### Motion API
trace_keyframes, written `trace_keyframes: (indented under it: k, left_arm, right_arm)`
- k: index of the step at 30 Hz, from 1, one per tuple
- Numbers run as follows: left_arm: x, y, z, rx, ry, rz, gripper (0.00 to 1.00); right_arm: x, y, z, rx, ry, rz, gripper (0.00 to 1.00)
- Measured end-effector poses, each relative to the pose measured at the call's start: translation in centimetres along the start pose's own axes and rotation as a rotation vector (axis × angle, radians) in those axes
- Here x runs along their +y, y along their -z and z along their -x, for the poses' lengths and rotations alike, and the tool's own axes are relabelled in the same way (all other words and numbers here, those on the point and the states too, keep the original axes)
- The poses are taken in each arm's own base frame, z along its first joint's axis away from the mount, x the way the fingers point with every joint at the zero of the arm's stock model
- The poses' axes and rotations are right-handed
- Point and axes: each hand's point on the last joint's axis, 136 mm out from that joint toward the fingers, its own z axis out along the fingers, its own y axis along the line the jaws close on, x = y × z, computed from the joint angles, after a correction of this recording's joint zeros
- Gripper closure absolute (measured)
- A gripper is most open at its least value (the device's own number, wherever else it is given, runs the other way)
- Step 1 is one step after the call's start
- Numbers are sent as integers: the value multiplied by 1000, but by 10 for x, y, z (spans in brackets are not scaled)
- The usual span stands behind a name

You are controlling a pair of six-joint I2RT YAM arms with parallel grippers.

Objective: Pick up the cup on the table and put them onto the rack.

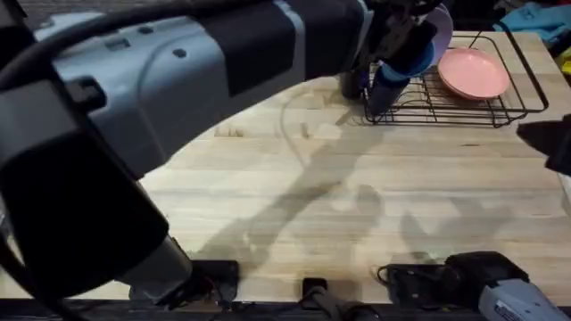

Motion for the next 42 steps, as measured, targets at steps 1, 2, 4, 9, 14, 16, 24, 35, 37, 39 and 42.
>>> trace_keyframes:
  k: [1,2,4,9,14,16,24,35,37,39,42]
  left_arm:
    - [2,0,0,0,2,4,960]
    - [3,0,0,2,3,6,960]
    - [6,-1,0,3,11,10,960]
    - [5,-1,0,3,26,0,960]
    - [2,-1,-1,7,38,-18,960]
    - [1,-1,-2,11,40,-20,958]
    - [1,-1,-4,19,39,-22,960]
    - [-1,-18,-24,77,32,-18,960]
    - [-1,-19,-25,80,33,-18,960]
    - [-1,-22,-28,87,33,-17,960]
    - [-2,-27,-33,101,35,-18,960]
  right_arm:
    - [0,0,0,0,0,0,10]
    - [0,0,0,0,0,0,9]
    - [0,0,0,0,0,0,9]
    - [0,0,0,0,0,0,9]
    - [0,0,0,0,0,0,9]
    - [0,0,0,0,0,0,9]
    - [0,0,0,0,0,0,9]
    - [0,0,0,0,0,0,9]
    - [0,0,0,0,0,0,9]
    - [0,0,0,0,0,0,9]
    - [0,0,0,0,0,0,9]
